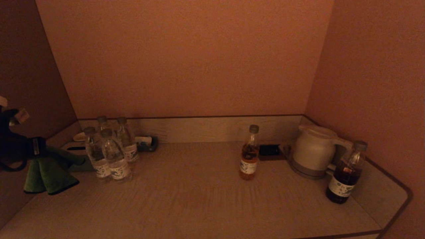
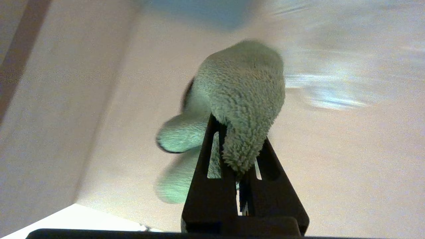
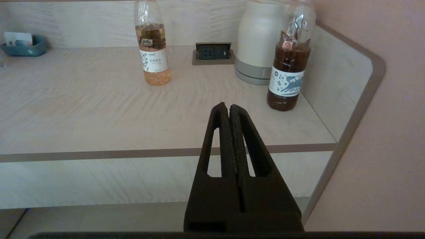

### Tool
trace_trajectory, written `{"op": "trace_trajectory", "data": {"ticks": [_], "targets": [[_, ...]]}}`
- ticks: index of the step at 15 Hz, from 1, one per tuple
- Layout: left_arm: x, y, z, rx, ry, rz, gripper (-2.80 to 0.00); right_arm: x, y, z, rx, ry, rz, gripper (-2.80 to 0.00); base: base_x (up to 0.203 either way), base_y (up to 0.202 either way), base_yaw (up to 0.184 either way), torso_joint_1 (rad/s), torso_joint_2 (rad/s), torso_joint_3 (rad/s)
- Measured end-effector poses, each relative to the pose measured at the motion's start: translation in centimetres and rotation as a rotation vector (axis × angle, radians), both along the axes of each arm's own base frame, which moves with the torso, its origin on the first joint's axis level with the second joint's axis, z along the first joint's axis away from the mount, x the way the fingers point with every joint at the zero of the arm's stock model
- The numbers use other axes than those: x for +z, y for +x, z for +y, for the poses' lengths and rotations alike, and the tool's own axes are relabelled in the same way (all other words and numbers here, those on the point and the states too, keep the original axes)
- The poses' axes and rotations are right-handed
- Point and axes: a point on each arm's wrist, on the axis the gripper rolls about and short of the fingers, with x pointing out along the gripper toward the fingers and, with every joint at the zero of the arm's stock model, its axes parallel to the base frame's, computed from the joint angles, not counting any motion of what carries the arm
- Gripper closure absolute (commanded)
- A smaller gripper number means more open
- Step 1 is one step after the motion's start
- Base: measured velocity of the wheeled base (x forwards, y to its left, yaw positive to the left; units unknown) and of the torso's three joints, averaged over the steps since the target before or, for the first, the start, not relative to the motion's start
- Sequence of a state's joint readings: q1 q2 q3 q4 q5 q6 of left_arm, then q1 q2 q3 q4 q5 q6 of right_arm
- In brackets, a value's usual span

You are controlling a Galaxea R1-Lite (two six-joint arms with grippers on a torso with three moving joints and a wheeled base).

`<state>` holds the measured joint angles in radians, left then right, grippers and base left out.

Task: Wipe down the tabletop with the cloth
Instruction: Sweep the stains on the table

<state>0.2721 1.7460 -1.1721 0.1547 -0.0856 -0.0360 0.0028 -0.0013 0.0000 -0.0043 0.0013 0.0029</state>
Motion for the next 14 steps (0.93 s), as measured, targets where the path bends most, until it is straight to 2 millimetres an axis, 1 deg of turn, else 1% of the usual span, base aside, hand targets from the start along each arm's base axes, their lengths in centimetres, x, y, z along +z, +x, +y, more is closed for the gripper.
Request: {"op": "trace_trajectory", "data": {"ticks": [1,3,6,8,10,11,14], "targets": [[1.2,-0.9,-1.7,-0.058,-0.001,-0.039,0.0,0.0,0.0,0.0,0.0,0.0,0.0,0.0,0.0,0.0,0.0,0.0,0.0,0.0],[3.2,-2.9,-6.0,-0.225,-0.017,-0.114,0.0,0.0,0.0,0.0,0.0,0.0,0.001,0.0,0.0,0.0,0.0,0.0,0.0,0.0],[4.4,-4.4,-10.1,-0.421,-0.055,-0.16,0.0,0.0,0.0,0.0,0.0,0.0,0.0,0.0,0.0,0.0,0.0,0.0,0.0,0.0],[4.4,-4.7,-11.8,-0.493,-0.061,-0.16,0.0,0.0,0.0,0.0,0.0,0.0,0.0,0.0,0.0,0.0,0.0,0.0,0.0,0.0],[4.2,-4.1,-12.9,-0.553,-0.07,-0.176,0.0,0.0,0.0,0.0,0.0,0.0,0.0,0.0,0.0,0.0,0.0,0.0,0.0,0.0],[3.7,-3.2,-13.6,-0.583,-0.071,-0.182,0.0,0.0,0.0,0.0,-0.001,0.0,0.0,0.0,0.0,0.0,0.0,0.0,0.0,0.0],[1.1,0.7,-16.0,-0.674,-0.048,-0.221,0.0,0.0,0.0,0.0,0.0,0.0,0.0,0.0,0.0,0.0,0.0,0.0,0.0,0.0]]}}
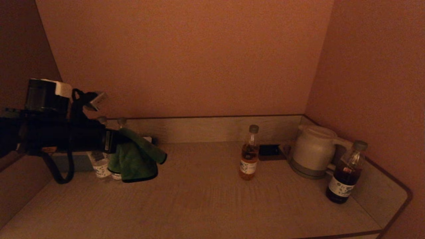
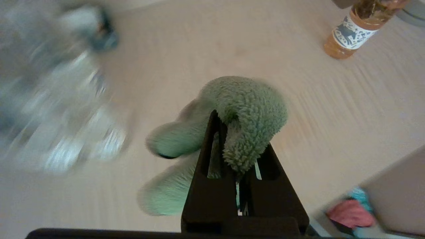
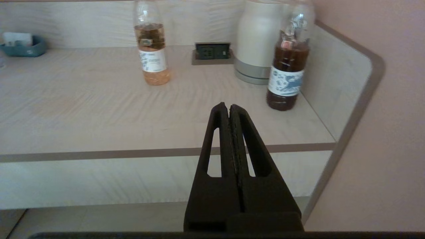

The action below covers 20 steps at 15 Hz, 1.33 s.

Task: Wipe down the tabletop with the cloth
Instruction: Sweep the stains on the table

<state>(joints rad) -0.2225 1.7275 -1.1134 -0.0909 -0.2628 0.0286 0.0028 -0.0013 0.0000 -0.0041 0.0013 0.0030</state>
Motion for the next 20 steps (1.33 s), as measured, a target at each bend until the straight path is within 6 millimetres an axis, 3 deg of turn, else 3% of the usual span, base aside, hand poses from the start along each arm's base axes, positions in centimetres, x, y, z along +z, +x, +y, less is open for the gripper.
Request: {"op": "trace_trajectory", "data": {"ticks": [2,6,14,20], "targets": [[-1.6,2.0,-1.3,-0.042,0.016,-0.044,0.0,0.0,0.0,0.0,0.0,0.0,0.0,0.0,0.0,0.0,0.0,0.0,0.0,0.0],[-5.7,3.9,-4.4,-0.102,0.04,0.012,0.0,0.0,0.0,0.0,-0.001,0.0,0.0,0.0,0.0,0.0,0.0,0.0,0.0,0.0],[-12.9,1.7,-13.5,-0.097,0.204,0.157,0.0,0.0,0.0,0.0,-0.001,0.0,-0.001,0.0,0.0,0.0,0.0,0.0,0.0,0.0],[-16.0,1.8,-15.3,-0.114,0.251,0.207,0.0,0.0,0.0,0.0,0.0,0.0,0.0,0.0,0.0,0.0,0.0,0.0,0.0,0.0]]}}
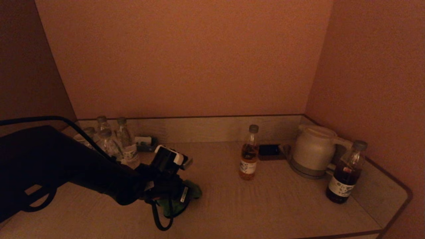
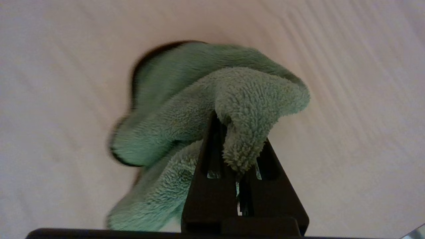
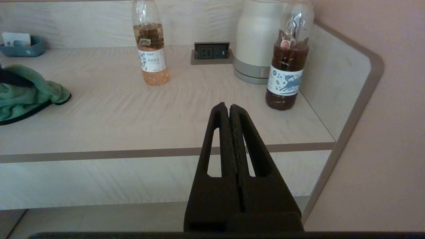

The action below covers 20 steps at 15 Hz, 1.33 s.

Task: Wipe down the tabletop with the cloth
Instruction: Sweep the stains on the table

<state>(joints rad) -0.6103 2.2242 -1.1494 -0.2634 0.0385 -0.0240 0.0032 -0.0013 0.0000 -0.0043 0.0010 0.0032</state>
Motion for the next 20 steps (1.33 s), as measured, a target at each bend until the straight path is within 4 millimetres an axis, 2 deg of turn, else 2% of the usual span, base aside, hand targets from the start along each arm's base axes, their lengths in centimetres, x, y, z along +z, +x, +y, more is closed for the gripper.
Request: {"op": "trace_trajectory", "data": {"ticks": [5,12,17,20], "targets": [[-1.8,0.0,-0.5,-0.012,0.038,0.031,0.0,0.0,0.0,0.0,0.0,0.0,0.0,0.0,0.0,0.0,0.0,0.0,0.0,0.0],[-2.7,-0.4,-1.9,-0.055,0.058,0.038,0.0,0.0,0.0,0.0,-0.001,0.0,0.0,0.0,0.0,0.0,0.0,0.0,0.0,0.0],[-2.2,-2.3,-4.8,-0.15,0.061,0.009,0.0,0.0,0.0,0.0,0.0,0.0,0.0,0.0,0.0,0.0,0.0,0.0,0.0,0.0],[-0.7,-4.0,-6.7,-0.212,0.029,-0.03,0.0,0.0,0.0,0.0,-0.001,0.0,0.0,0.0,0.0,0.0,0.0,0.0,0.0,0.0]]}}
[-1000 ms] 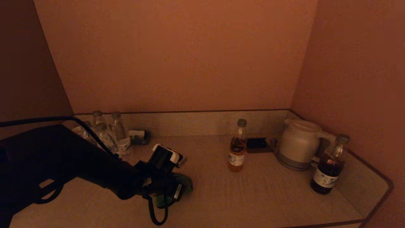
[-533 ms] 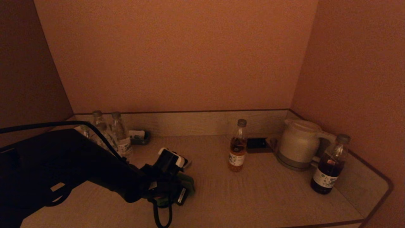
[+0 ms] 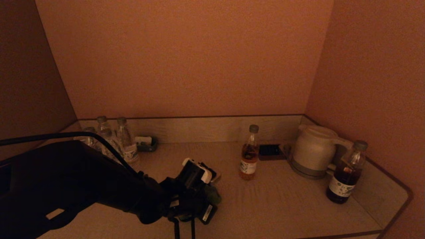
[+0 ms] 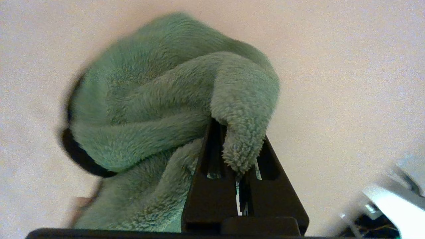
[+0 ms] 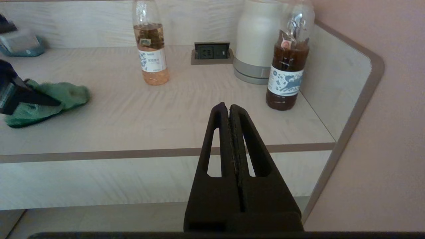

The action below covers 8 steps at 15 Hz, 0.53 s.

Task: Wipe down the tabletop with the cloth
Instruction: Sweep the stains on the table

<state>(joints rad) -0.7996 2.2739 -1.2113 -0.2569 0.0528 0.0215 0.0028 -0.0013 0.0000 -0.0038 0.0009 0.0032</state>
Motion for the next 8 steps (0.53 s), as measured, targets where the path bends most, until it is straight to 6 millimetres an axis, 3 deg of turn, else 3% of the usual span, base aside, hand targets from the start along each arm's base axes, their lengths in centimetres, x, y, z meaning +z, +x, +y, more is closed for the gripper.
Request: {"op": "trace_trajectory", "data": {"ticks": [5,8], "targets": [[1.9,-1.8,-1.3,-0.056,-0.028,-0.03,0.0,0.0,0.0,0.0,0.0,0.0,0.0,0.0,0.0,0.0,0.0,0.0,0.0,0.0],[1.6,-1.4,-1.2,-0.046,-0.023,-0.03,0.0,0.0,0.0,0.0,0.0,0.0,0.0,0.0,0.0,0.0,0.0,0.0,0.0,0.0]]}}
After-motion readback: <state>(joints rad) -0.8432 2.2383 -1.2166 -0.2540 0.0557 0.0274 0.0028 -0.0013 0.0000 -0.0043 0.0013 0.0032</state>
